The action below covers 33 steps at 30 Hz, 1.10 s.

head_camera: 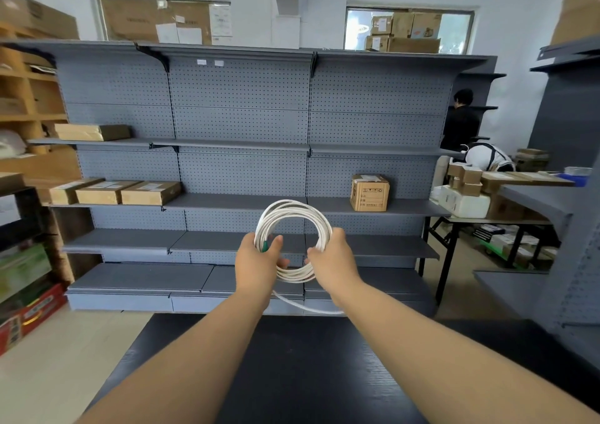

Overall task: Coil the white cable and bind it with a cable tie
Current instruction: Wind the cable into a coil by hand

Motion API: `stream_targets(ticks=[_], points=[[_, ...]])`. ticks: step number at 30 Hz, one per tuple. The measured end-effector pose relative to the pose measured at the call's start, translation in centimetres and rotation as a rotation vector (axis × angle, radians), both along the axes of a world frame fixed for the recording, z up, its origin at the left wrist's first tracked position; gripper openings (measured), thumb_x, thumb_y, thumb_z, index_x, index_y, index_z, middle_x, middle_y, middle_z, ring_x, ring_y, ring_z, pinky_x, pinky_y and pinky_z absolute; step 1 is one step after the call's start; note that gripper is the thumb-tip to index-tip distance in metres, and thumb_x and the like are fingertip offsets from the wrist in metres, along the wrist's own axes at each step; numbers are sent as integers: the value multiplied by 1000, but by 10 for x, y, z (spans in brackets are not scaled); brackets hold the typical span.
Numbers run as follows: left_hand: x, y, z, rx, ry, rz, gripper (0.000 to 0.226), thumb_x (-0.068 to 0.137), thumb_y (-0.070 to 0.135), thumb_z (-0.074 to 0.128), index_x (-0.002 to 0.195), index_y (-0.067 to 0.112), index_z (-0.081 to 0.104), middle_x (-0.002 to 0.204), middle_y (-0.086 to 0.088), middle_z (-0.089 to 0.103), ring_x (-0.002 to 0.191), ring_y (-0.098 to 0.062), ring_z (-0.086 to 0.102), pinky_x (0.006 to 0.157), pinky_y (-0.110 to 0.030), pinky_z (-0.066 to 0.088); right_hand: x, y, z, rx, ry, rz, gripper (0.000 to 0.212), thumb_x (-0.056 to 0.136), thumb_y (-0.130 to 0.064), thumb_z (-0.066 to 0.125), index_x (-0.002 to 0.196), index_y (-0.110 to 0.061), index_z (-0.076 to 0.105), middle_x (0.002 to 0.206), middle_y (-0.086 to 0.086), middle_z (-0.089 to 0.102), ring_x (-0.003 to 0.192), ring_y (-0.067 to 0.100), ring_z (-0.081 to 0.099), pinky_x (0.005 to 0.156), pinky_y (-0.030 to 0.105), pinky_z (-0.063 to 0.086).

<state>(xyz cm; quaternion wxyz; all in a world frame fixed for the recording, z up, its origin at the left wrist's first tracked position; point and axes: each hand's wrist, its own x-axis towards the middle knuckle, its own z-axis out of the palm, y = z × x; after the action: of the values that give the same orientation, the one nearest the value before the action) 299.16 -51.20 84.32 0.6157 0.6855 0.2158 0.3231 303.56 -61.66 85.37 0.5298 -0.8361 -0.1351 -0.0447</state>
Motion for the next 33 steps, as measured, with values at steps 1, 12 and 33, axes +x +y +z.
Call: stream_targets(ticks=[1,12,33], points=[[-2,2,1,75,28,-5,16,92,22,55,99,8,53,71,-15,63,50,-11,59,46,-20,43,1,-1,2,7,-8,8,25,90,-9,48,113,-11,39,97,11,61,89,29,63,71,38,51],[-12,13,20,1158,320,-77,19,93,20,46,111,13,49,103,-7,53,86,-33,56,67,-38,43,-5,-6,21,-609,-435,245,43,91,-6,45,131,-19,36,128,7,51,105,32,55,82,42,48],[-17,19,7,673,137,9,8,89,11,55,92,15,48,77,-2,54,73,-25,51,61,-32,38,-7,-7,16,-401,-232,184,18,95,-19,48,109,-7,49,100,11,60,87,26,52,72,33,40]])
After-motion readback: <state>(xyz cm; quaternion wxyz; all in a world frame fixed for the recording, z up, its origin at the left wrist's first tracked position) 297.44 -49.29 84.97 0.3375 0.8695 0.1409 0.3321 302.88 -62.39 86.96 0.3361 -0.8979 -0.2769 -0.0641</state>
